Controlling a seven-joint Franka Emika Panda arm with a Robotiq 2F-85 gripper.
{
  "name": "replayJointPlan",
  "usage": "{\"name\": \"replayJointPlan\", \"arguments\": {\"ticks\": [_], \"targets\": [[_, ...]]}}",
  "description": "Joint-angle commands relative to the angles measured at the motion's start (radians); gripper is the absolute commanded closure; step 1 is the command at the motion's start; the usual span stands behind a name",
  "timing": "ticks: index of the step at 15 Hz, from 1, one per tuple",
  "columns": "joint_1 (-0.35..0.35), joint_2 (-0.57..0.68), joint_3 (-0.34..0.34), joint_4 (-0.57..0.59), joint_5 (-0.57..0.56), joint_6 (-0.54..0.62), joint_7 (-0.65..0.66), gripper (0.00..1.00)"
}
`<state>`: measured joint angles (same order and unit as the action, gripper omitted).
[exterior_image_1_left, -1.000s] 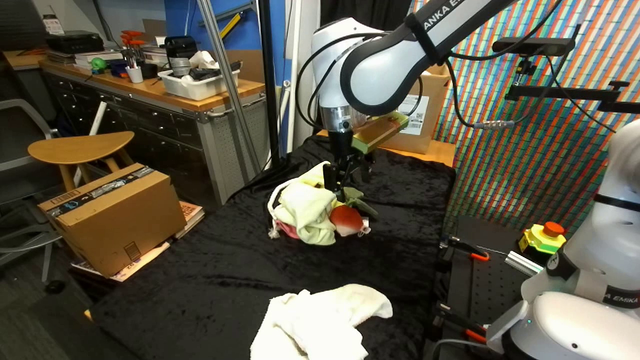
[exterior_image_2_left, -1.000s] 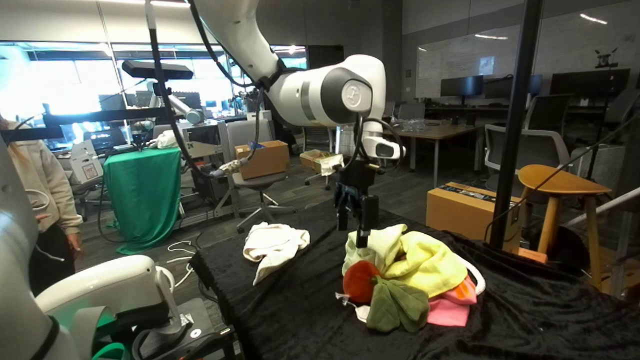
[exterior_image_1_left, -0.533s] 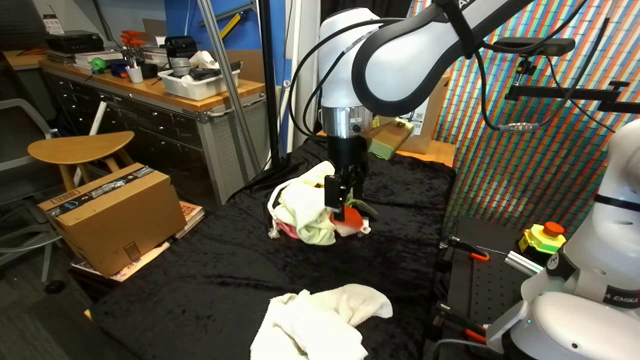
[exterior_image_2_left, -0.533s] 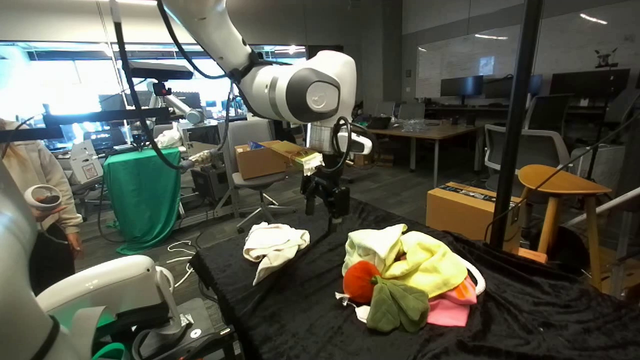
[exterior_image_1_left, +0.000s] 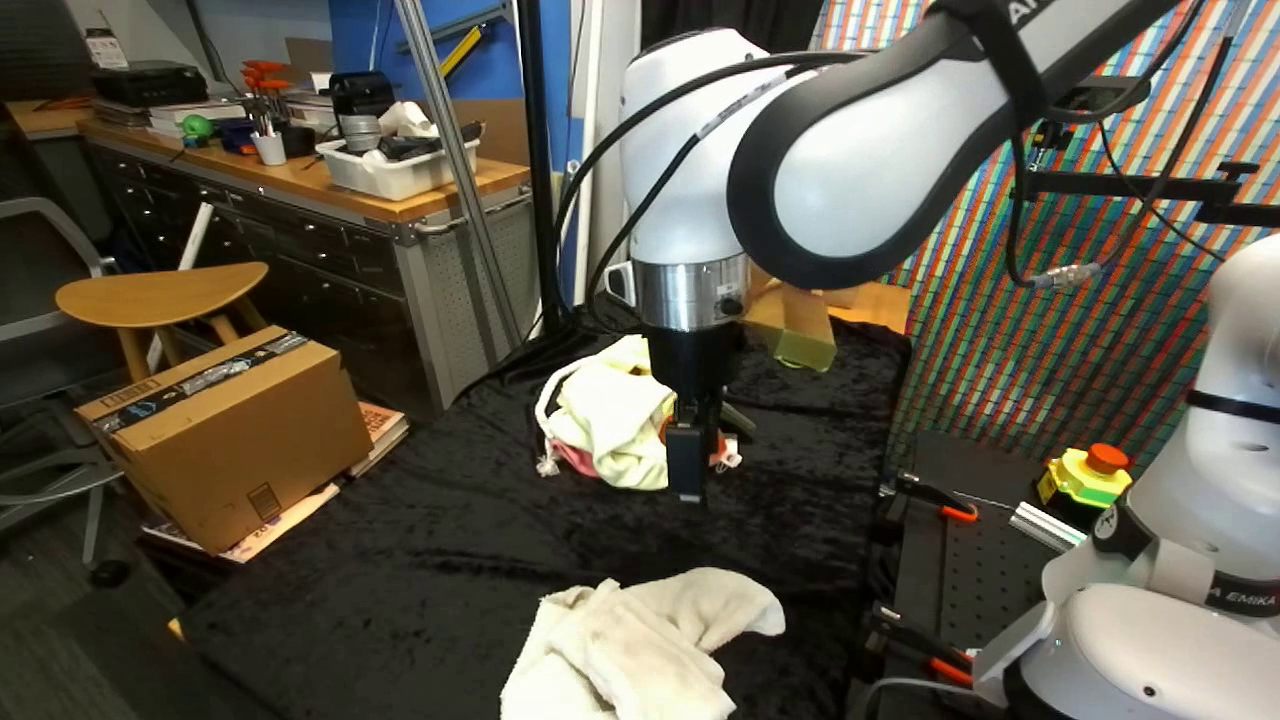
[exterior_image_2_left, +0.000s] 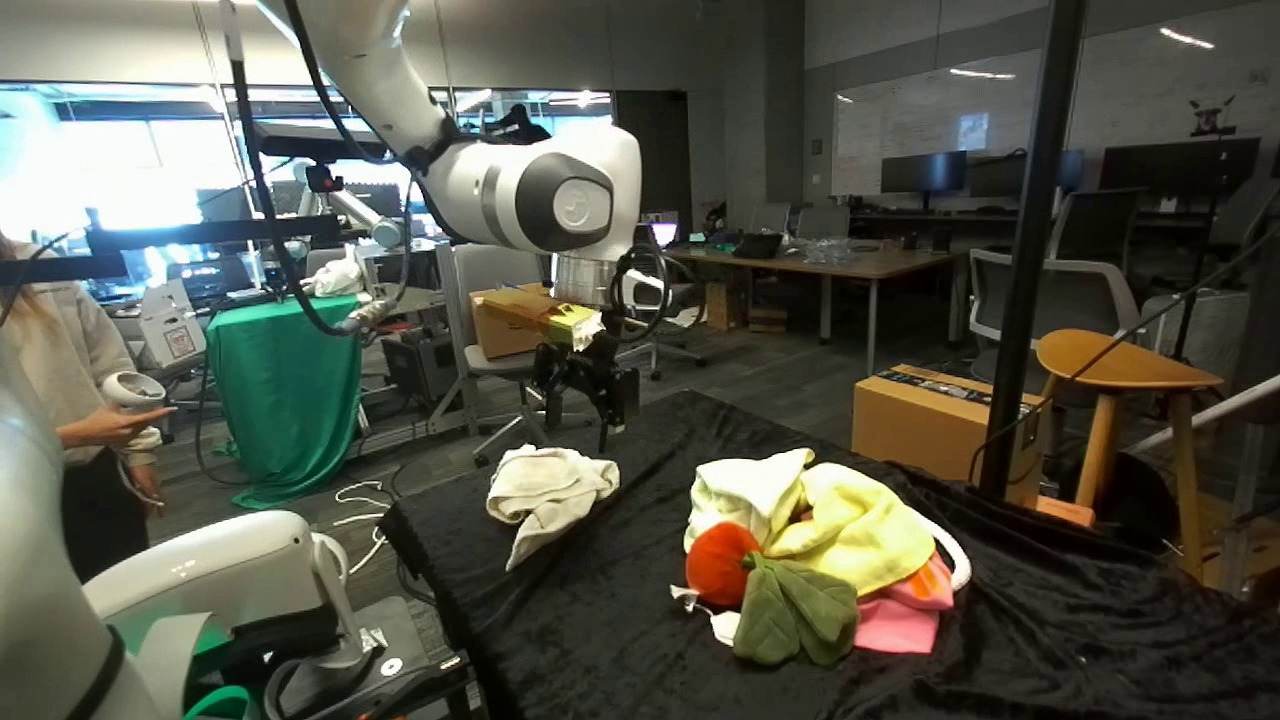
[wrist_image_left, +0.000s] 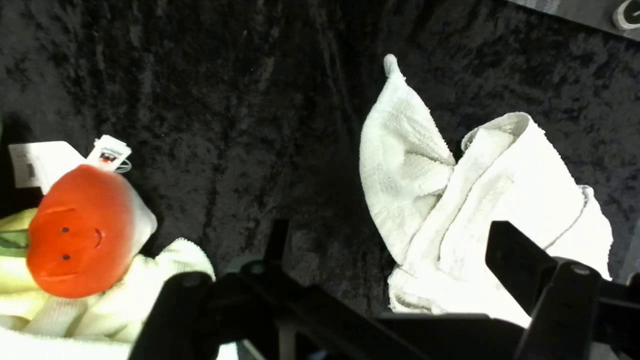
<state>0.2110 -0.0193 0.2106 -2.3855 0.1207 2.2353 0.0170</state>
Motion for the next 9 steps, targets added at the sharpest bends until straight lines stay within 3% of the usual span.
{"name": "replayJointPlan", "arguments": {"ticks": [1,9], "targets": [[0.033,0.029,0.038,0.001,-0.109,0.064,0.096,0.00],[0.088,0.120,0.075,0.042,-0.140,0.119,0.245,0.00]]}}
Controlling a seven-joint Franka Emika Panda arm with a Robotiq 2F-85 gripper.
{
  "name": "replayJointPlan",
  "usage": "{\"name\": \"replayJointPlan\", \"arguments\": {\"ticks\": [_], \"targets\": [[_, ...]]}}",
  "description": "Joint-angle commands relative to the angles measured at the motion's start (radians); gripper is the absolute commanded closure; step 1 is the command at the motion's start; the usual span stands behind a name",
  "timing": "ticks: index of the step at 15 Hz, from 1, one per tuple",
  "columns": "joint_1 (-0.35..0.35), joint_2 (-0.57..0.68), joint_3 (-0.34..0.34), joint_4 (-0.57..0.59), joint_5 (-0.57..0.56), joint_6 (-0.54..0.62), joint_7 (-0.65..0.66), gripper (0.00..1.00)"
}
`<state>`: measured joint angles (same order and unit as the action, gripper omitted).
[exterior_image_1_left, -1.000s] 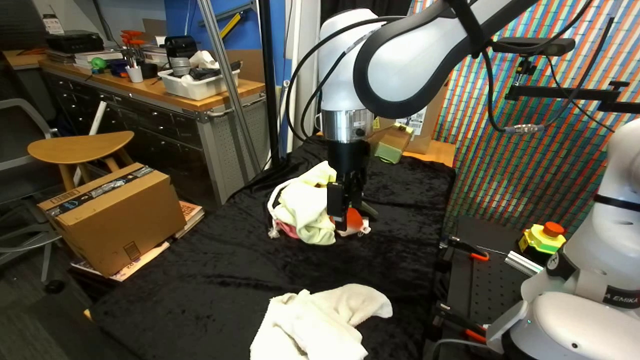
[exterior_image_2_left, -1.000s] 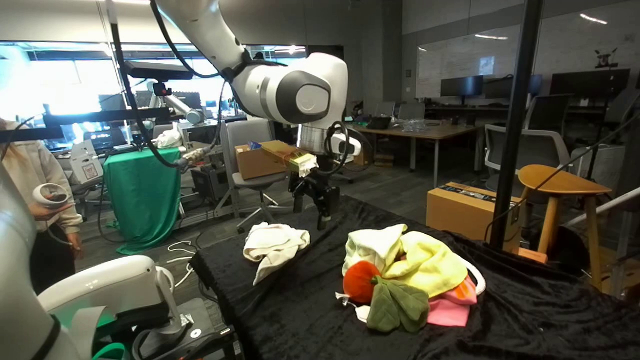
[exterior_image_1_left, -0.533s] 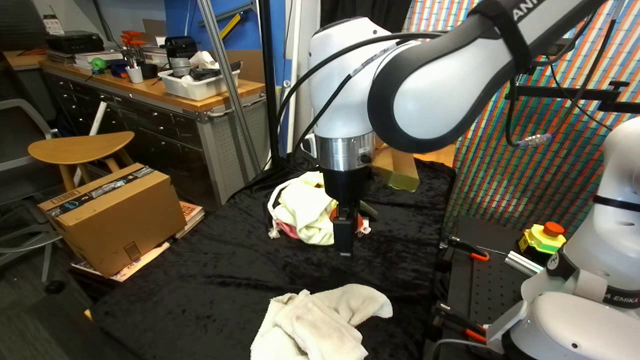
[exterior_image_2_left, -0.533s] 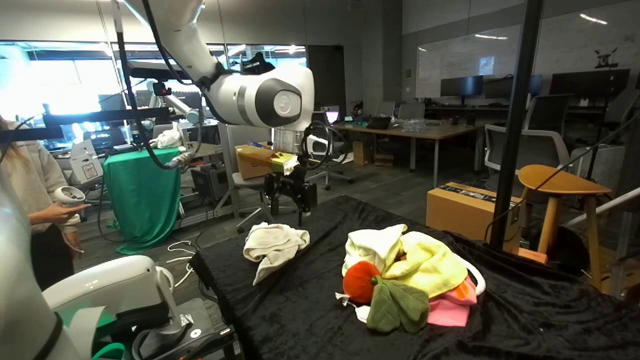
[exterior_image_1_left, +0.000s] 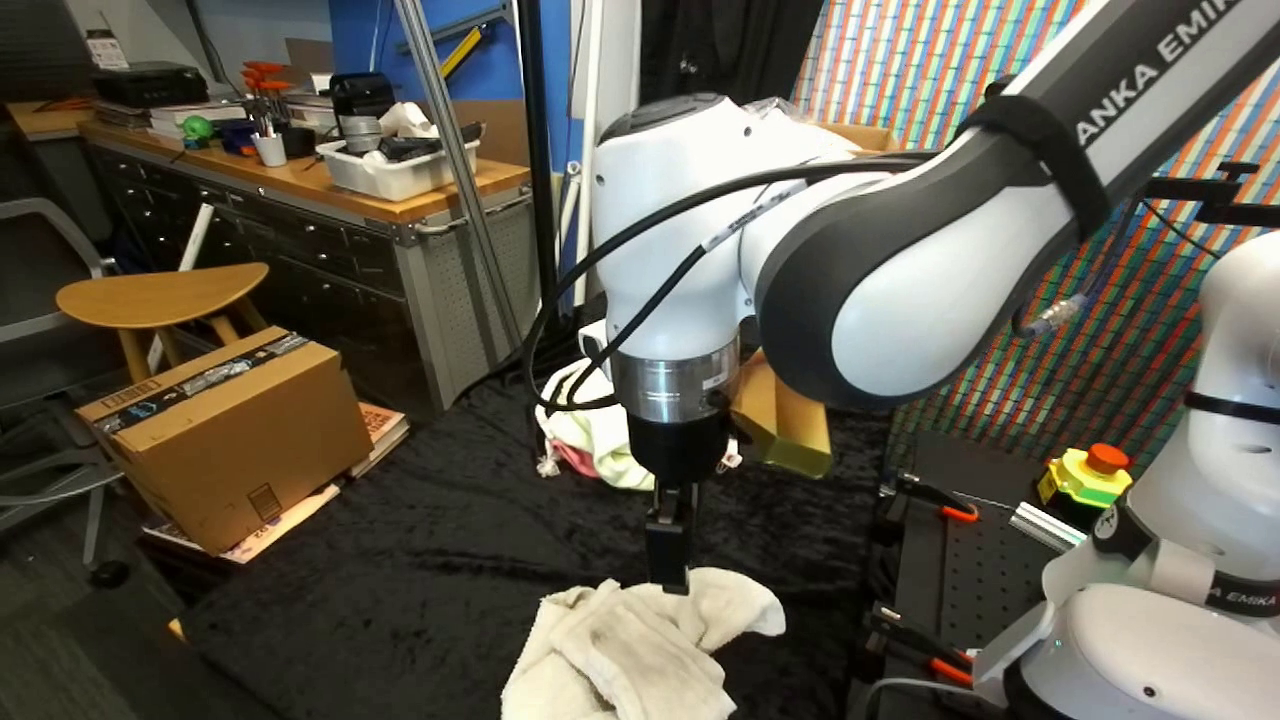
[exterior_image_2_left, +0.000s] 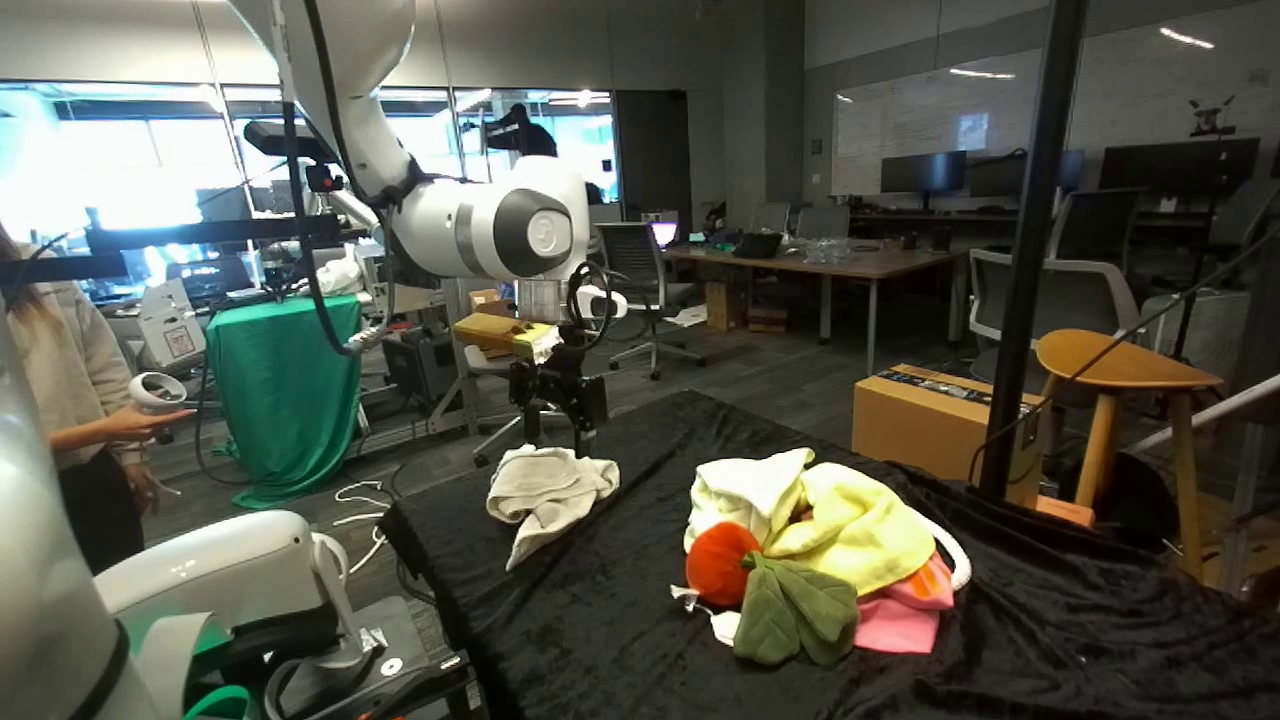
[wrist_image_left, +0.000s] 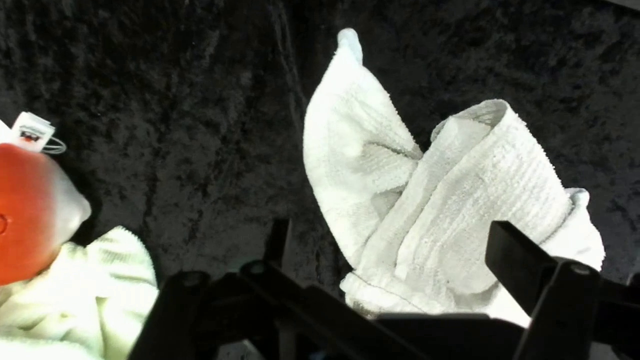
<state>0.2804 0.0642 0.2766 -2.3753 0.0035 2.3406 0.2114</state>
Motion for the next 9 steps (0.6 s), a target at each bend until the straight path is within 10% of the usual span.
{"name": "replayJointPlan", "arguments": {"ticks": [1,9], "targets": [[0.026,0.044,0.012,0.036,-0.019,0.013,0.054,0.00],[0.083,0.127,0.026,0.094,-0.029,0.045,0.096,0.00]]}}
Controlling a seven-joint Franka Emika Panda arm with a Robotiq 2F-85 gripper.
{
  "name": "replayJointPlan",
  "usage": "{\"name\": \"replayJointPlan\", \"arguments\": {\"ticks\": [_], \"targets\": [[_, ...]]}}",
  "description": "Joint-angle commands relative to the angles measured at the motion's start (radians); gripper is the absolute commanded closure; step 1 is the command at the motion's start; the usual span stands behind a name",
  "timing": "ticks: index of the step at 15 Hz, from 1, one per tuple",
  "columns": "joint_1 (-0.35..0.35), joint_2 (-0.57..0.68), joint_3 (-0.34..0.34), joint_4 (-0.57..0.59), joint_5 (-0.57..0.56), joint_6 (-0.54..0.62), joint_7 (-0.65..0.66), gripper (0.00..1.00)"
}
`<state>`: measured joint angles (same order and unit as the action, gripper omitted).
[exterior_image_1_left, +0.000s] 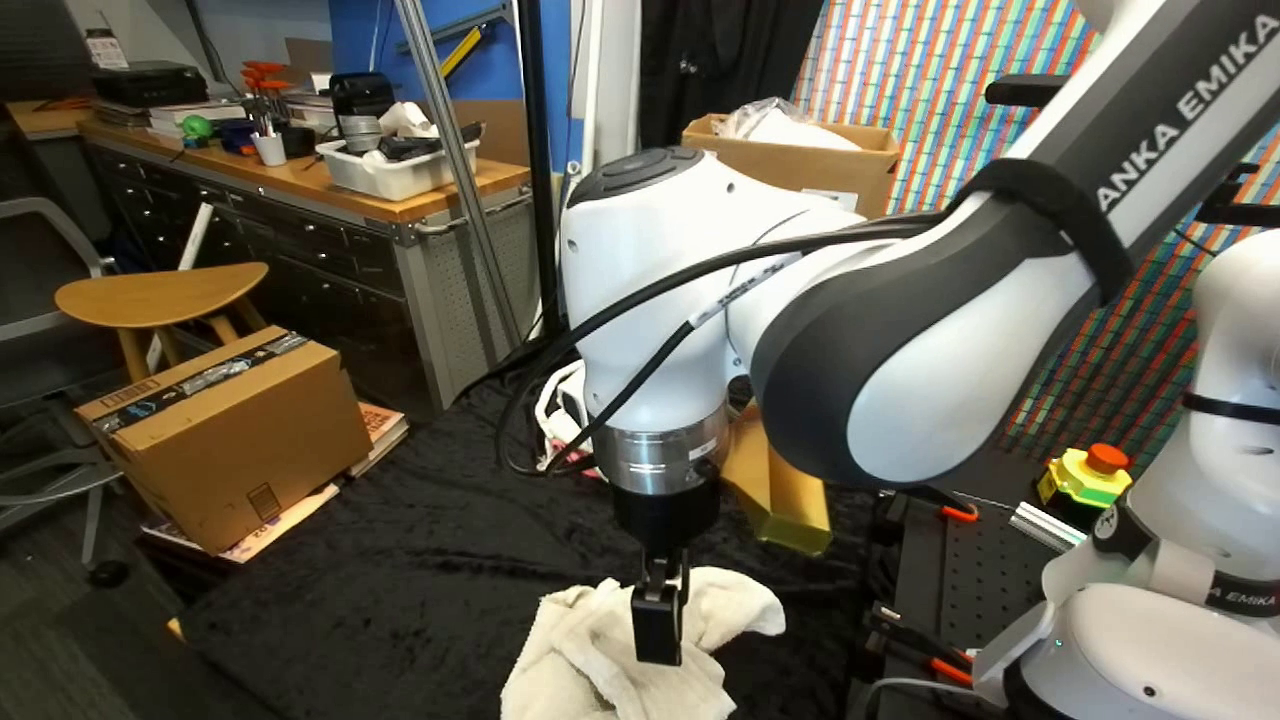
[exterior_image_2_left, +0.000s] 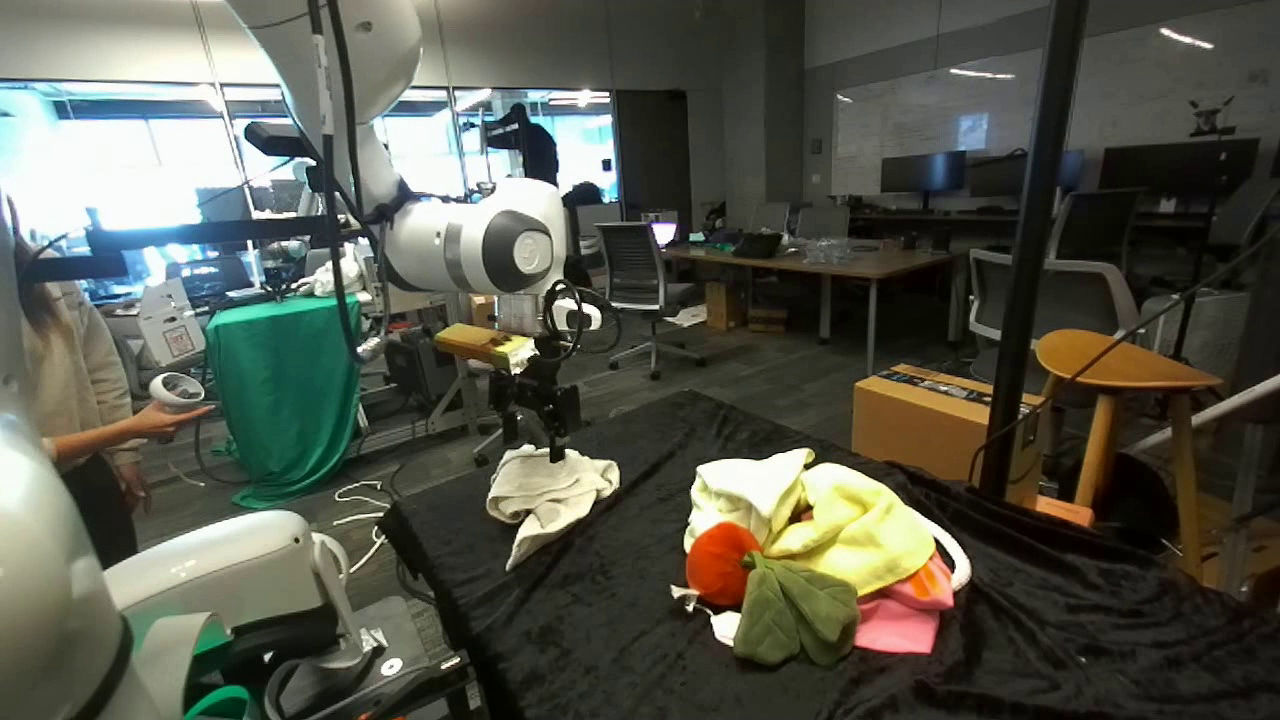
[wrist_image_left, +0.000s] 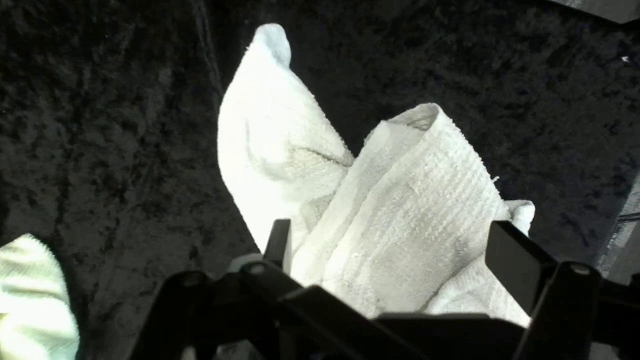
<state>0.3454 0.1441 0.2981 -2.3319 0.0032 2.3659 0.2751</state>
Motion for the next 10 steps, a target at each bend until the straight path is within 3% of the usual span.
{"name": "replayJointPlan", "arguments": {"ticks": [1,10], "targets": [[0.025,0.062,0.006,0.065,-0.026,0.020,0.031,0.00],[0.093,0.176,-0.001,0.141,-0.026,0.026,0.069,0.00]]}}
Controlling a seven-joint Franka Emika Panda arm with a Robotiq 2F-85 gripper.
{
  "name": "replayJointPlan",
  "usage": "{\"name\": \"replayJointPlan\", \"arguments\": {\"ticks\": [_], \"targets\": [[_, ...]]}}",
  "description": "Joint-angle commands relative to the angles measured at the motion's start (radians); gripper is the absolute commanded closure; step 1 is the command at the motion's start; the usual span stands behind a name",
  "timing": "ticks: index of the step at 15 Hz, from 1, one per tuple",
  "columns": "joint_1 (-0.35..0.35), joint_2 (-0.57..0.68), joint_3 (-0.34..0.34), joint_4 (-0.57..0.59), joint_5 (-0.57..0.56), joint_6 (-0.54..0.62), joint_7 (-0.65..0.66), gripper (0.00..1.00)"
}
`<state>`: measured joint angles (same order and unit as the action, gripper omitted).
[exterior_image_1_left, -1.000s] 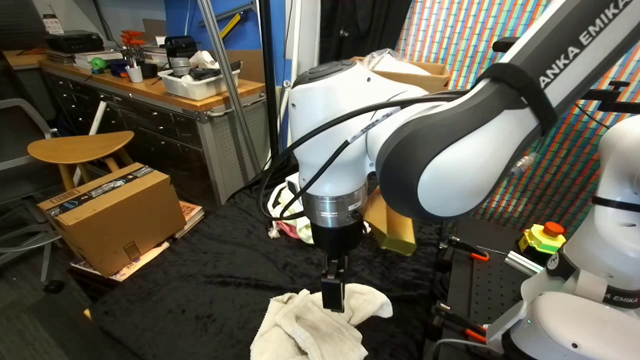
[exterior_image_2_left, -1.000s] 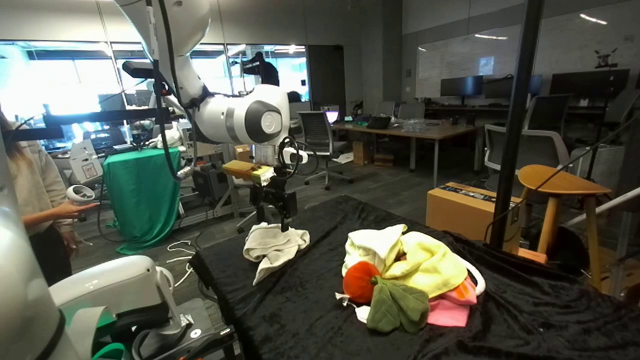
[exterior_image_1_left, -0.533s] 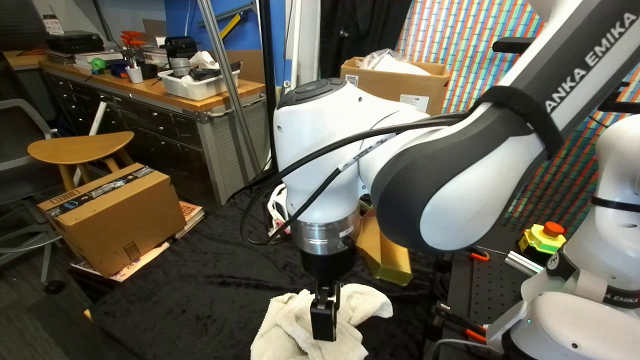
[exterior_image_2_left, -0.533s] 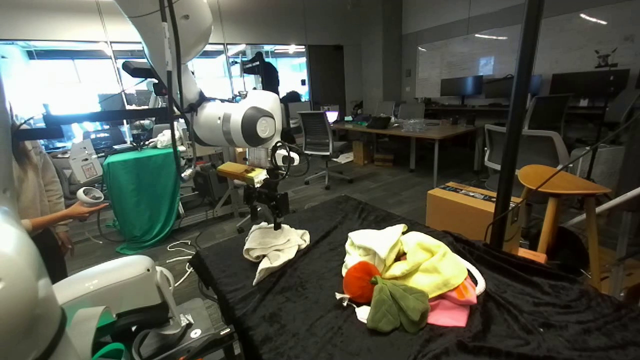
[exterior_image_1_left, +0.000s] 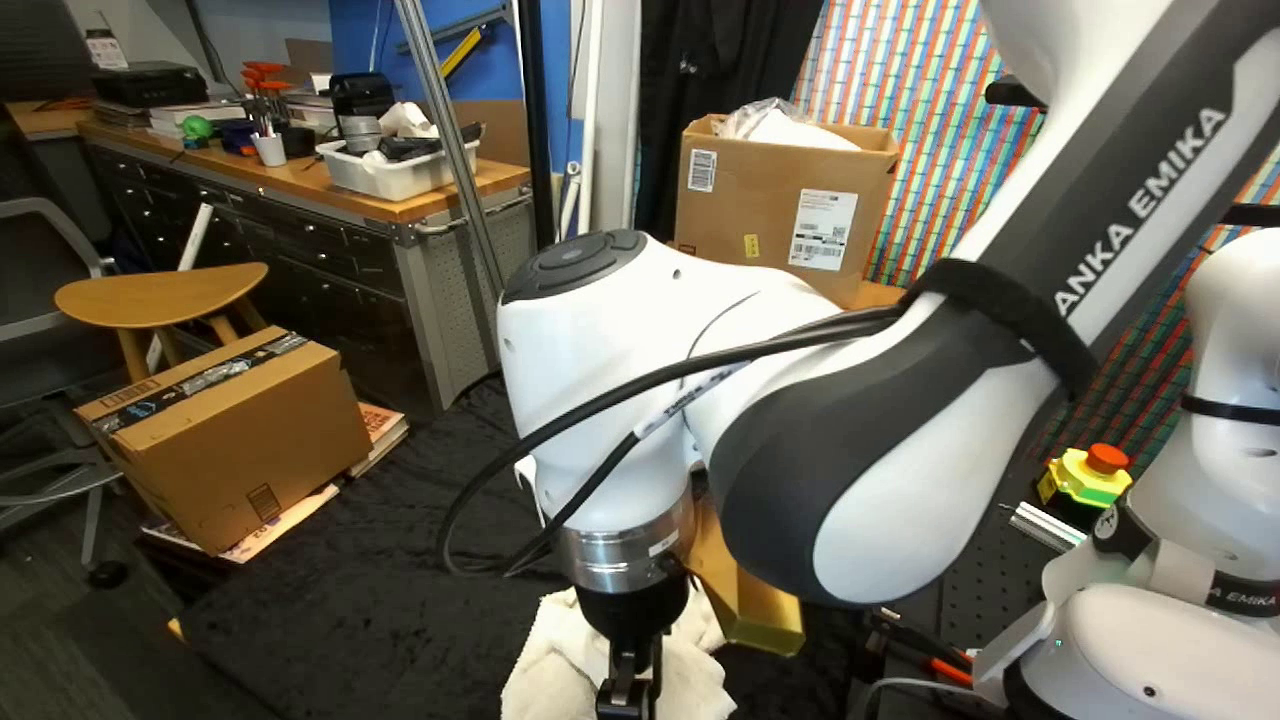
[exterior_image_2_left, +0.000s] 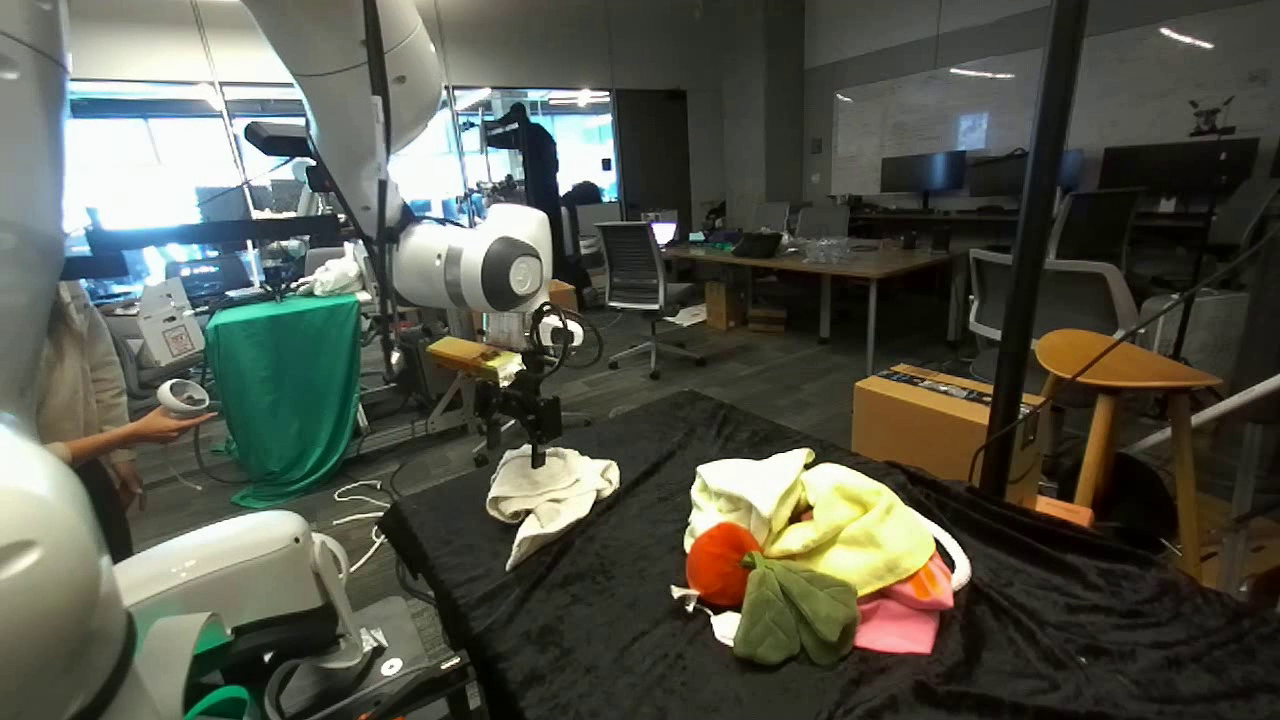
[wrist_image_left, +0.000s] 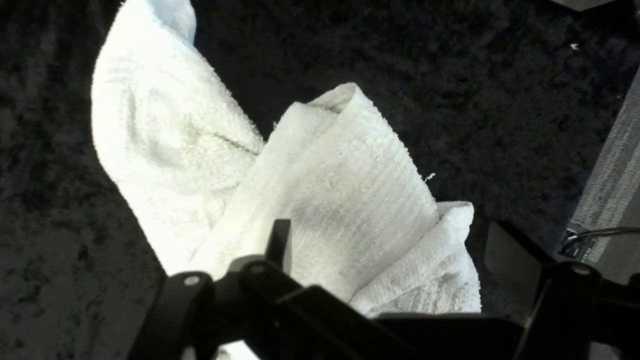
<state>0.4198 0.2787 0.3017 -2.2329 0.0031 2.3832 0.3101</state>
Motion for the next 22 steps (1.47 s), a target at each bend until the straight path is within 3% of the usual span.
{"name": "replayJointPlan", "arguments": {"ticks": [1,16,17,18,22], "targets": [[0.022,0.048,-0.004,0.048,-0.022,0.005,0.031,0.00],[0.029,0.170,-0.077,0.143,-0.076,-0.006,0.030,0.00],[0.030,0.170,-0.080,0.143,-0.076,-0.007,0.030,0.24],[0.030,0.167,-0.081,0.142,-0.075,-0.010,0.030,0.27],[0.030,0.151,-0.080,0.138,-0.072,-0.030,0.028,0.58]]}}
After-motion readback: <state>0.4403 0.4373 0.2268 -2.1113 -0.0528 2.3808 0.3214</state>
